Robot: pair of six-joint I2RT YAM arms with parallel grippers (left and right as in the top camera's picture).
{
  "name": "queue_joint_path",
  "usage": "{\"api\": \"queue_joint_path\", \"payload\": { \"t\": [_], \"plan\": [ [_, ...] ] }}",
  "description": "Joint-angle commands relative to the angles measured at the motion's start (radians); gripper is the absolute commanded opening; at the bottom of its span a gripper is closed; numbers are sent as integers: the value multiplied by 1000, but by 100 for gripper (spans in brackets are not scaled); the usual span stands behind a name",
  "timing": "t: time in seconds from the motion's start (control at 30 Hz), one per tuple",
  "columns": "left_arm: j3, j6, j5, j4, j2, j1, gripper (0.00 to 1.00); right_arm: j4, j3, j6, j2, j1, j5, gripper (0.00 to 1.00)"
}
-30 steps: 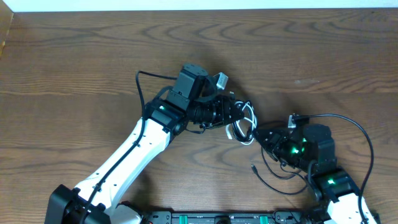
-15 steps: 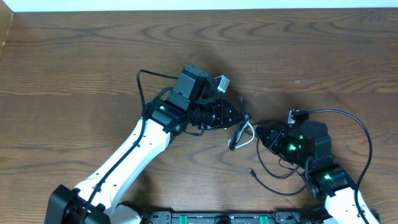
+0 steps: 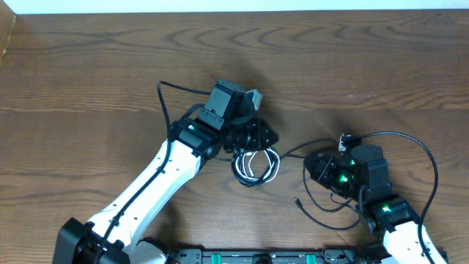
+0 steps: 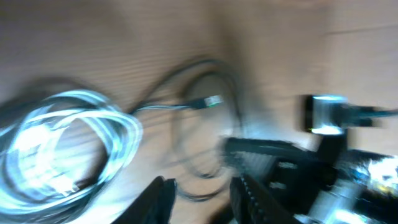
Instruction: Untangle cables
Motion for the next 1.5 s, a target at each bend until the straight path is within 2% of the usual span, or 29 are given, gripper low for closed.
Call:
{"api": "queue_joint_path", "payload": {
  "t": [0.0,0.1,0.17,0.23,0.4,0.63,0.77,0.87,0.97,1.03,1.1,1.27,1.3,1.47],
  "plan": [
    [10,1,-255,-90,-18,2,46,-18,-2,-44,-6,-3,12,10],
    [10,-103,-389,-212,-18,2,46,-3,-2,-134,-6,12,-3,26],
    [10,-226,-475,-277,-17,2,46,34,-2,-262,8,35,-6,38],
    [10,-291,-509,-302,-18,2,47,62,-2,-304,27,53,-6,44],
    [10,-370,-521,-309,-18,2,47,196,-2,-356,158,122,42,47],
    [10,-385,-529,-327,-18,2,47,559,8,-377,478,150,14,43],
    [10,-385,-574,-364,-18,2,47,608,34,-378,614,150,6,43],
    [10,-385,-577,-367,-18,2,47,628,51,-410,688,151,-49,38],
    [10,-385,-581,-366,-18,2,48,673,53,-411,722,151,-129,30],
    [10,-385,-597,-368,-18,2,48,678,53,-411,725,151,-137,18],
    [10,-385,-599,-368,-18,2,48,690,53,-411,724,151,-142,1],
    [10,-384,-599,-369,-18,2,49,763,53,-412,719,146,-236,1],
    [10,-384,-599,-369,-18,2,53,775,53,-412,713,140,-262,1],
    [10,-377,-599,-381,-18,2,54,779,53,-410,632,32,-424,1]
  ]
}}
